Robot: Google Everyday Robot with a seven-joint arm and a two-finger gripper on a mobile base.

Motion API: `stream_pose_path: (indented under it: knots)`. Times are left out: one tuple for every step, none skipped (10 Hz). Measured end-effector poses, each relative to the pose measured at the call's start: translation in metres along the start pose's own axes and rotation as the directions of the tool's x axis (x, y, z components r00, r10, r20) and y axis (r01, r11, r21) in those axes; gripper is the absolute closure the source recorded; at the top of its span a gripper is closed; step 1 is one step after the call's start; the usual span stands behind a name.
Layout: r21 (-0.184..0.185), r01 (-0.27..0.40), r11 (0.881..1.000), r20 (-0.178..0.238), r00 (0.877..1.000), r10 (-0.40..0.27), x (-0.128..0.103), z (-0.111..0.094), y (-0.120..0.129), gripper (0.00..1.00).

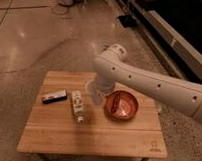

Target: Place the ceramic cup in the ceramic bowl

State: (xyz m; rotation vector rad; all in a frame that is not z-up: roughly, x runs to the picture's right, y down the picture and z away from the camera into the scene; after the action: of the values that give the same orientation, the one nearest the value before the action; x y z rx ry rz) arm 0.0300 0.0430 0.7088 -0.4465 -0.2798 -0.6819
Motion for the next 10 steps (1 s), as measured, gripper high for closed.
stream_pose_path:
  knots:
    - [-0.006,-0.028,1.0,0.0,1.0,0.028,0.013,0.003,0.01,1.0]
    - [-0.015,-0.069,0.997,0.0,0.998,0.069,0.031,0.008,0.026,1.0]
    - [-0.02,-0.103,0.994,-0.001,0.995,0.103,0.047,0.012,0.04,1.0]
    - [-0.023,-0.129,0.991,-0.004,0.992,0.129,0.06,0.014,0.05,1.0]
    - [-0.024,-0.156,0.988,-0.006,0.988,0.156,0.073,0.016,0.06,1.0]
    - [-0.028,-0.184,0.983,-0.011,0.983,0.184,0.087,0.021,0.069,0.97]
    - [-0.028,-0.202,0.979,-0.018,0.979,0.202,0.097,0.024,0.073,0.9]
    - [-0.025,-0.221,0.975,-0.025,0.975,0.22,0.107,0.031,0.078,0.8]
    - [-0.016,-0.242,0.97,-0.028,0.97,0.241,0.116,0.041,0.079,0.68]
    - [-0.002,-0.251,0.968,-0.028,0.968,0.251,0.121,0.051,0.077,0.57]
